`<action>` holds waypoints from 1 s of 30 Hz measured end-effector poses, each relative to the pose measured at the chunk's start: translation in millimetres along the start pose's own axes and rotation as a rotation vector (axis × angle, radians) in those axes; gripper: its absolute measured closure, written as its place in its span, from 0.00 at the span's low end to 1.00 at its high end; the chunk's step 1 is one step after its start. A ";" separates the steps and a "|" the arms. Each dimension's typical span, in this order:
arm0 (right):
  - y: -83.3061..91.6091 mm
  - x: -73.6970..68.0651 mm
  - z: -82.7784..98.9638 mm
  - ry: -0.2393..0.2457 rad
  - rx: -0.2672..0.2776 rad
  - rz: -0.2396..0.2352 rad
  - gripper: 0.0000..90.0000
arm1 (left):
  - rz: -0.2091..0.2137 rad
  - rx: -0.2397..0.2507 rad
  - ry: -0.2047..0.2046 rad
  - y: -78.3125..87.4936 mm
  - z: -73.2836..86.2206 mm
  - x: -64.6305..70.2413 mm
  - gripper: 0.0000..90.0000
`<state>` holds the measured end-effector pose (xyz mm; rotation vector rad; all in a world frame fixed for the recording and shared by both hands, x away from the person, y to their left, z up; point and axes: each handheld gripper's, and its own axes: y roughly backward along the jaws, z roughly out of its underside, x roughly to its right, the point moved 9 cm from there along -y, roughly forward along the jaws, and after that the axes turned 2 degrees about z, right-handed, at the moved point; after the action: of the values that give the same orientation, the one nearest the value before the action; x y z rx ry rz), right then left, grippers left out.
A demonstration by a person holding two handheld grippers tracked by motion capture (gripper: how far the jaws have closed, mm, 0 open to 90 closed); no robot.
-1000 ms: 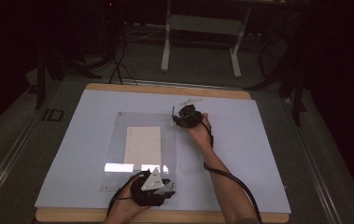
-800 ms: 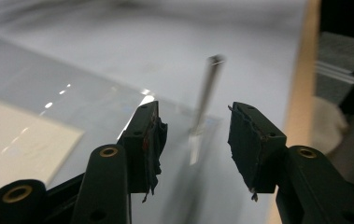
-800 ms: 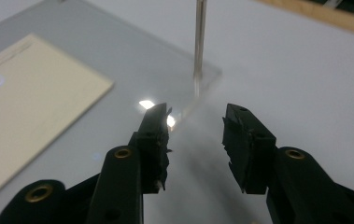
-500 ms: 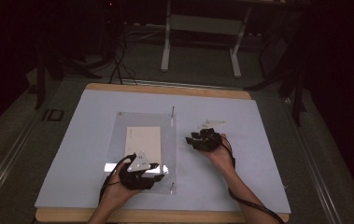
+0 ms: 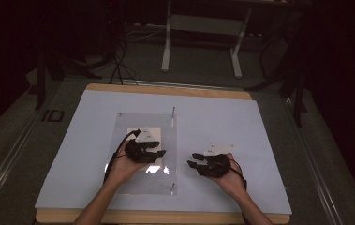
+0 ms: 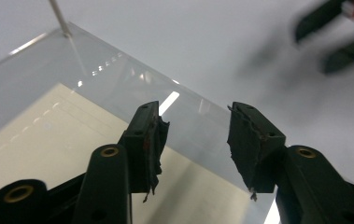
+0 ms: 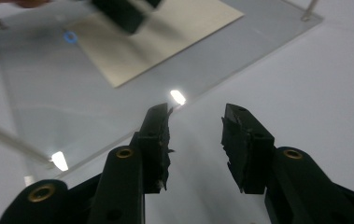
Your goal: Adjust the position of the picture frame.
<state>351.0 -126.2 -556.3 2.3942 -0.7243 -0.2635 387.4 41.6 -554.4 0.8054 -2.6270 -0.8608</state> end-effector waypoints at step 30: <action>3.1 -95.3 19.3 0.104 0.037 -0.265 0.75 | -0.137 -0.042 0.149 -65.1 -32.3 -82.4 0.65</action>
<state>263.8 -84.7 -568.5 2.5169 -0.3672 -0.2330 494.8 30.6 -574.4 1.0069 -2.4401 -0.8519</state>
